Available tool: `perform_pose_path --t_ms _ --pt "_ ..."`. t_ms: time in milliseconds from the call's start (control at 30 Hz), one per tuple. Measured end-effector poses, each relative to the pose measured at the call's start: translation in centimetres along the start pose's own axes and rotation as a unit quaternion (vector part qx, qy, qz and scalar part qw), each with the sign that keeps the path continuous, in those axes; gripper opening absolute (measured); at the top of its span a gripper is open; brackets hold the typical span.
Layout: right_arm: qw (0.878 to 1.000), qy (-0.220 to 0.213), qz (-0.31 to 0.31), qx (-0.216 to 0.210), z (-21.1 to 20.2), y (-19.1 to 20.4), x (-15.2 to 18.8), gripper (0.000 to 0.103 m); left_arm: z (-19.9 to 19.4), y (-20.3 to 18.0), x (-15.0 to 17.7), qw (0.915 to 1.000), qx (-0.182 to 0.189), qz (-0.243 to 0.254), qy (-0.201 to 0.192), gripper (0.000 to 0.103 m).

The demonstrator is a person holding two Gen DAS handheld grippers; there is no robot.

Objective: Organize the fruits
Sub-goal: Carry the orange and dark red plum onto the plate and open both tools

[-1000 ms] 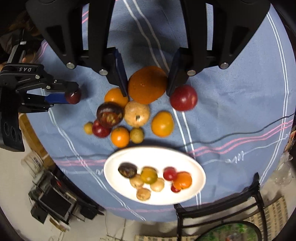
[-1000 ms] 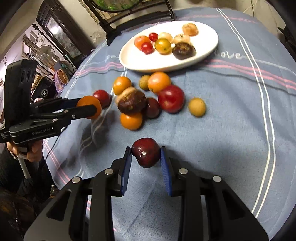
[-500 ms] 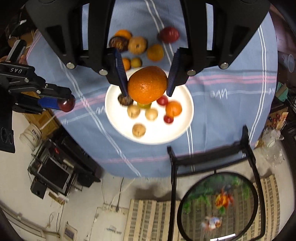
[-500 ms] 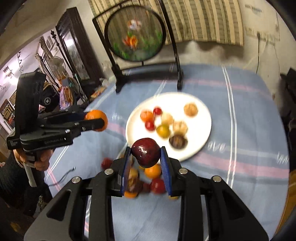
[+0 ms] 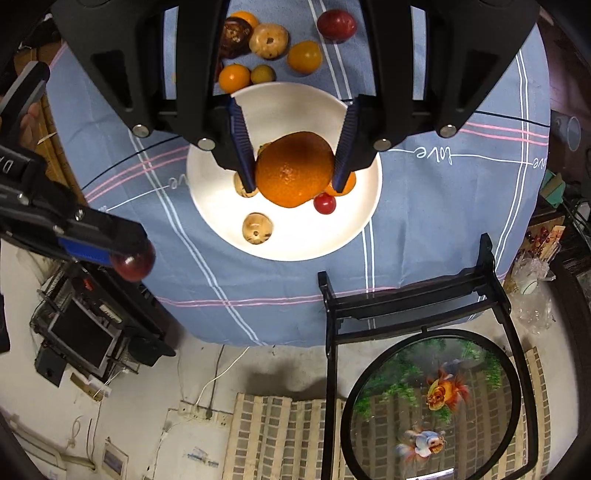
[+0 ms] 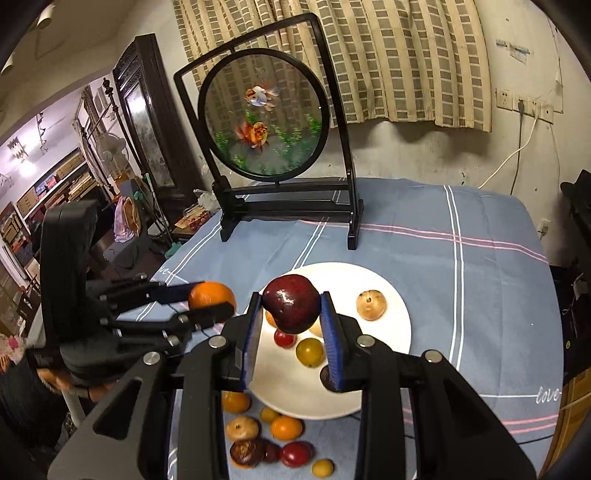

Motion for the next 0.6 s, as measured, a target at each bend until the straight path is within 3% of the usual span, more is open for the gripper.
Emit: perform_pose_path --t_ms 600 --pt "0.999 0.041 0.03 -0.007 5.4 -3.3 -1.1 0.031 5.0 0.0 -1.8 0.9984 -0.045 0.012 0.032 0.043"
Point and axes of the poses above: each gripper's, at about its wrist camera, not at the fingertips, and z roughly the way its jaws point, y to its left, x to its underside, the point moved 4 cm from there along z, roughly the way its jaws point, and after that the axes turned 14 degrees about y, right-handed, at the moved point
